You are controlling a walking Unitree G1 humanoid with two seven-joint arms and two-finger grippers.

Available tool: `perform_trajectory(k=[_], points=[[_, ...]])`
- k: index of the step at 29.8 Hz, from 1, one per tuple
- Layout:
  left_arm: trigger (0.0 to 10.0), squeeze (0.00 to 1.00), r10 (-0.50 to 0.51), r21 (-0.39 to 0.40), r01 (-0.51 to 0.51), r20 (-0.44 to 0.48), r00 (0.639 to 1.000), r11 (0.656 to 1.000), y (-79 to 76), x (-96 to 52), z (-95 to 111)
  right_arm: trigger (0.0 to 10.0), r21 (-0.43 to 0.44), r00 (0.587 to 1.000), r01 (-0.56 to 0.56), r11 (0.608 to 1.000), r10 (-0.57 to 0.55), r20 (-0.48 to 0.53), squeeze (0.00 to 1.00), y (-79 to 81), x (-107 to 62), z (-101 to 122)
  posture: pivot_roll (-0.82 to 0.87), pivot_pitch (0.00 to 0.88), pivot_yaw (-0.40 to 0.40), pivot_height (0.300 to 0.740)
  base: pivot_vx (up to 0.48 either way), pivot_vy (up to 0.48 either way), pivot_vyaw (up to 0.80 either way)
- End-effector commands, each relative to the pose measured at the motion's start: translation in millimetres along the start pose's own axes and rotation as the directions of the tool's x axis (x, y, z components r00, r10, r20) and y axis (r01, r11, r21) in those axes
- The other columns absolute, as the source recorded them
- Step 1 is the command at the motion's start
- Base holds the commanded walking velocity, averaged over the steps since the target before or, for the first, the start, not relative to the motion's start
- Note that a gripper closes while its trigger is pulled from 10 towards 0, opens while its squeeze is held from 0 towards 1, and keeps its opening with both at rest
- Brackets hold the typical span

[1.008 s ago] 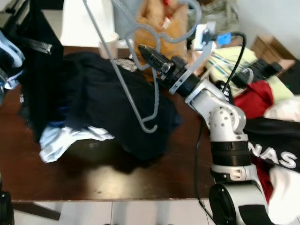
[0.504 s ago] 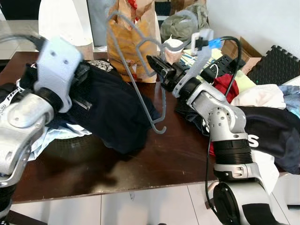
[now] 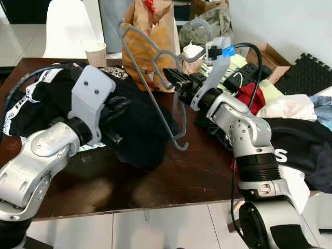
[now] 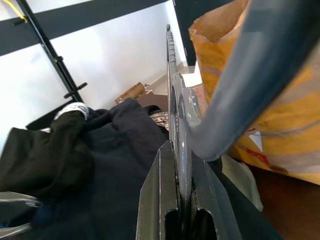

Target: Hang hanger

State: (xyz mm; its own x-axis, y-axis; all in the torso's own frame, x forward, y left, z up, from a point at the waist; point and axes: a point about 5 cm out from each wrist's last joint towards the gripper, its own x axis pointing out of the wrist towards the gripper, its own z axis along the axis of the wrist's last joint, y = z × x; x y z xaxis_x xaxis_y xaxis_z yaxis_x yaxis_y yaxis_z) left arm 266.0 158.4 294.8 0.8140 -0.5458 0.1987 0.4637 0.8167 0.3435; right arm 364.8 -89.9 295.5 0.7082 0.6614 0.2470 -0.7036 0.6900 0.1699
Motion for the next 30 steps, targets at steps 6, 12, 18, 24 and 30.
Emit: perform_trajectory(k=[6,12,18,24,30], points=[[10.0,1.00,0.188,-0.060,-0.186,0.030,0.982,0.981,39.7,-36.7,6.9,10.0,-0.032,1.000,0.007,0.999,-0.007,0.009,0.00,0.5,2.4,1.6,0.00,0.168,-0.059,0.740,0.000,0.000,0.00],[10.0,1.00,0.623,-0.098,-0.615,0.130,0.772,0.783,96.6,-98.9,17.9,10.0,-0.037,1.000,0.004,0.999,-0.004,0.008,0.00,1.4,4.5,0.4,0.02,0.171,-0.068,0.740,0.000,0.000,0.00],[10.0,1.00,0.913,-0.447,-0.797,0.172,0.369,0.406,115.3,-181.8,-3.9,10.0,-0.030,1.000,-0.007,1.000,0.007,0.005,0.00,2.4,7.9,-0.9,0.03,0.176,-0.085,0.740,0.000,0.000,0.00],[10.0,0.90,0.988,-0.623,-0.777,-0.044,0.148,0.088,106.9,-241.8,-70.5,10.0,-0.030,1.000,-0.018,0.999,0.018,0.007,0.00,1.7,9.4,0.8,0.03,0.181,-0.102,0.740,0.000,0.000,0.00],[10.0,0.00,0.983,-0.743,-0.668,-0.099,0.152,0.028,103.7,-247.8,-101.9,10.0,-0.034,1.000,-0.022,0.999,0.022,0.005,0.00,0.7,10.2,1.3,0.01,0.184,-0.116,0.740,0.000,0.000,0.00]])
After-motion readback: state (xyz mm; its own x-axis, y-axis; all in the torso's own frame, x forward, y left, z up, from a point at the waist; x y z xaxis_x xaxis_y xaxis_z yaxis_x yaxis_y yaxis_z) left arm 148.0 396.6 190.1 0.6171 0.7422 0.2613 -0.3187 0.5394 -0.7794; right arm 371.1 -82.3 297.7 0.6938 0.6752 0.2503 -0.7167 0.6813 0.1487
